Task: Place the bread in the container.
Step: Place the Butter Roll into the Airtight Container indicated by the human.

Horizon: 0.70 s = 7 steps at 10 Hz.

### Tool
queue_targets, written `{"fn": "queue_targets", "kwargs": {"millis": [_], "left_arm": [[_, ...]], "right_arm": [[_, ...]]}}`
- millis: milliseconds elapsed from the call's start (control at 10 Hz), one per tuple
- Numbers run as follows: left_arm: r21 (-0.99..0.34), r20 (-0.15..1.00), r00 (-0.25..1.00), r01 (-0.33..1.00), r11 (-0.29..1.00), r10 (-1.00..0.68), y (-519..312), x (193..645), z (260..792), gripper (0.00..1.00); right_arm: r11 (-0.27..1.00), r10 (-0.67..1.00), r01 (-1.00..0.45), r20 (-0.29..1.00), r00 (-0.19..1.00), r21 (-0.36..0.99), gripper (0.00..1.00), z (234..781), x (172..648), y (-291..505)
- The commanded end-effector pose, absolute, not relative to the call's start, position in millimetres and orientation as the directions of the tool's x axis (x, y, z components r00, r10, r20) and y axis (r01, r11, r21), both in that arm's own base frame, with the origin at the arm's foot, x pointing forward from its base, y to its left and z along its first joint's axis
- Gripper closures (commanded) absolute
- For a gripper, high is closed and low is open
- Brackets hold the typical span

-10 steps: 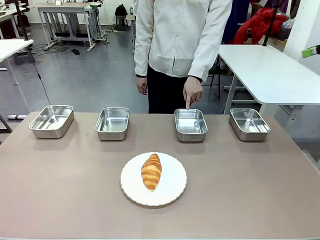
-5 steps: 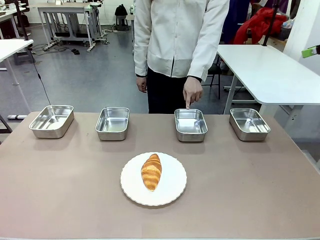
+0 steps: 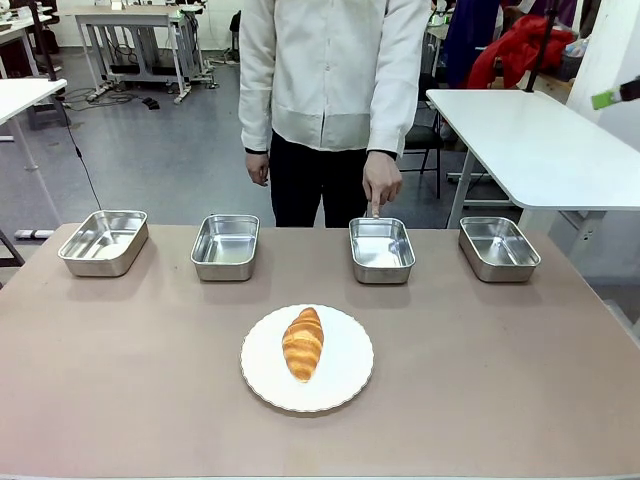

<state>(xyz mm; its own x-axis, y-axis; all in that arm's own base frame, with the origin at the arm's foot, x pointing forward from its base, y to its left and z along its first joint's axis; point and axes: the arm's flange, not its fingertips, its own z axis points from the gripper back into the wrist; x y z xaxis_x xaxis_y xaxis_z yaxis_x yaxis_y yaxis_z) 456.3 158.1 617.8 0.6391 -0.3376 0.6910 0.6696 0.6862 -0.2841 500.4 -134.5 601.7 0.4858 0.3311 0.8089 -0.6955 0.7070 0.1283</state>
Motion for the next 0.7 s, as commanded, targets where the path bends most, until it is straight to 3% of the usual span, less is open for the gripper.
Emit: {"fn": "queue_targets", "kwargs": {"millis": [0, 300, 500, 600], "left_arm": [[-0.287, 0.705, 0.629, 0.675, 0.679, -0.327, 157.5, 455.3, 618.7, 0.0], [-0.287, 0.705, 0.629, 0.675, 0.679, -0.327, 157.5, 455.3, 618.7, 0.0], [-0.287, 0.705, 0.629, 0.675, 0.679, -0.327, 157.5, 455.3, 618.7, 0.0], [-0.287, 0.705, 0.629, 0.675, 0.679, -0.327, 157.5, 455.3, 618.7, 0.0]], "right_arm": [[0.722, 0.364, -0.679, 0.761, 0.537, 0.134, 0.0, 631.3, 515.9, -83.0], [0.782, 0.365, -0.598, 0.647, 0.669, 0.177, 0.0, 625.1, 536.4, 36.0], [0.803, 0.374, -0.558, 0.552, 0.745, 0.209, 0.0, 577.9, 540.7, 128.7], [0.866, 0.268, -0.443, 0.533, 0.803, 0.232, 0.0, 555.3, 539.1, 172.1]]}}
